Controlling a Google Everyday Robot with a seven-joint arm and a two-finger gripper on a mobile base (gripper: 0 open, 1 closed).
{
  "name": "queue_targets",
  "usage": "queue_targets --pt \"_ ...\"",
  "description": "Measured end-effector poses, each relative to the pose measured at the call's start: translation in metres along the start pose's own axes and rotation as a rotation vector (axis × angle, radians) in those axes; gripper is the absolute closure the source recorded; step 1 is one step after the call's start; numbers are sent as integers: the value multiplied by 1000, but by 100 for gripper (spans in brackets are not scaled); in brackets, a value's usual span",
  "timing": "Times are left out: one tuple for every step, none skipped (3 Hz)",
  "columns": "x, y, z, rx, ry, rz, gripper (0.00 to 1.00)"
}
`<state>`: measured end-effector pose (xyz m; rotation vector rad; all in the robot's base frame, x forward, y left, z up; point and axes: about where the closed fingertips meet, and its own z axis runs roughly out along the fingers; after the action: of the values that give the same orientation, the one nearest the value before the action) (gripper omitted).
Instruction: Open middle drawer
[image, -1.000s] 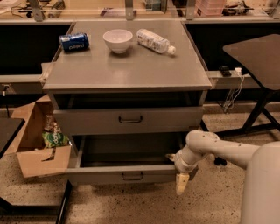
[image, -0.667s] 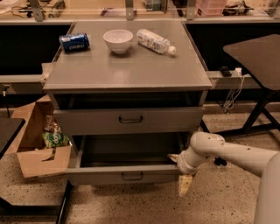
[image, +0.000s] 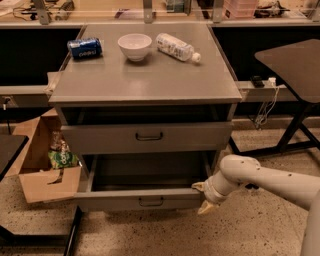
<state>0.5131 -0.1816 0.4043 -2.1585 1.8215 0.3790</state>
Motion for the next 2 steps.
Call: queue_targets --pt "-1 5 -2 6 2 -7 72" --pt "-4 22 -9 15 0 -22 96"
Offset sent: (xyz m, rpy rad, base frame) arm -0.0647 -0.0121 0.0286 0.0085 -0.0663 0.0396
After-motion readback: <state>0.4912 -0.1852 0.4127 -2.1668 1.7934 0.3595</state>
